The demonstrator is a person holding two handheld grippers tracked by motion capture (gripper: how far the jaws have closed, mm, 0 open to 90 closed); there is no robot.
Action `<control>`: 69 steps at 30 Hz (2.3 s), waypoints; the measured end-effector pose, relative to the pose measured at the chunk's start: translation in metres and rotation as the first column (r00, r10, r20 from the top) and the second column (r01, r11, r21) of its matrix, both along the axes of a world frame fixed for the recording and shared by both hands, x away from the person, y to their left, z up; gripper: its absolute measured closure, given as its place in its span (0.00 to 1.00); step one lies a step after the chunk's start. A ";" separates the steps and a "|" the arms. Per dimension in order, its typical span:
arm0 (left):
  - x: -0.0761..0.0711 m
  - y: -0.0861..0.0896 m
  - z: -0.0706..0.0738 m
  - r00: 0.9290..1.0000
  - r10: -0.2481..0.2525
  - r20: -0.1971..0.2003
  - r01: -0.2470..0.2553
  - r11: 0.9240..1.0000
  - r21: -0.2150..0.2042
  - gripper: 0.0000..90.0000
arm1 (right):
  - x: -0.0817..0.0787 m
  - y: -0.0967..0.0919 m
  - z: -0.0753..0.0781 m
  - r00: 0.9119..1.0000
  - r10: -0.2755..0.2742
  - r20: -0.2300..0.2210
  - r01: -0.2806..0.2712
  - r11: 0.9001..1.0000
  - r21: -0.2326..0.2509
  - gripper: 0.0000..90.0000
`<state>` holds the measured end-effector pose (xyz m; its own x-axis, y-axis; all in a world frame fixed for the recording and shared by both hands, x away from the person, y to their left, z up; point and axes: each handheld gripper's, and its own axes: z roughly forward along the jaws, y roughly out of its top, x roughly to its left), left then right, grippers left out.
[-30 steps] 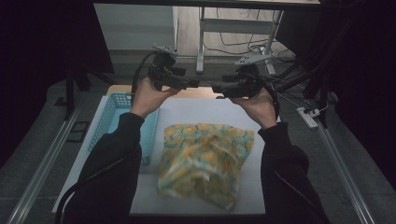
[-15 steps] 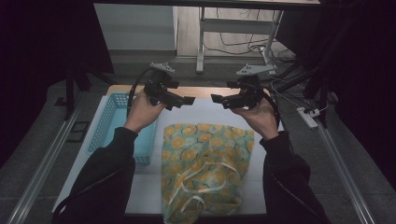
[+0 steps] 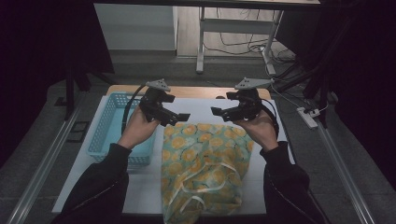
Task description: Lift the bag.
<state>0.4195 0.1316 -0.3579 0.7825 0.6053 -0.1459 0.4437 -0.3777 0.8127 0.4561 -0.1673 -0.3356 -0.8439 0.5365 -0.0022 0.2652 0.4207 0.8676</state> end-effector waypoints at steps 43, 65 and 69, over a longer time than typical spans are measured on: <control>-0.055 0.034 -0.090 0.998 0.044 -0.039 -0.045 0.998 -0.032 0.00 | -0.039 -0.009 -0.075 1.000 -0.021 0.009 0.021 0.999 -0.037 0.00; -0.109 0.061 -0.100 0.995 0.098 -0.035 -0.099 0.995 -0.029 0.00 | -0.071 -0.045 -0.088 0.995 -0.093 0.022 0.094 0.995 -0.044 0.00; -0.123 0.071 -0.107 0.992 0.119 -0.041 -0.121 0.992 -0.044 0.00 | -0.080 -0.056 -0.094 0.993 -0.114 0.017 0.114 0.992 -0.050 0.00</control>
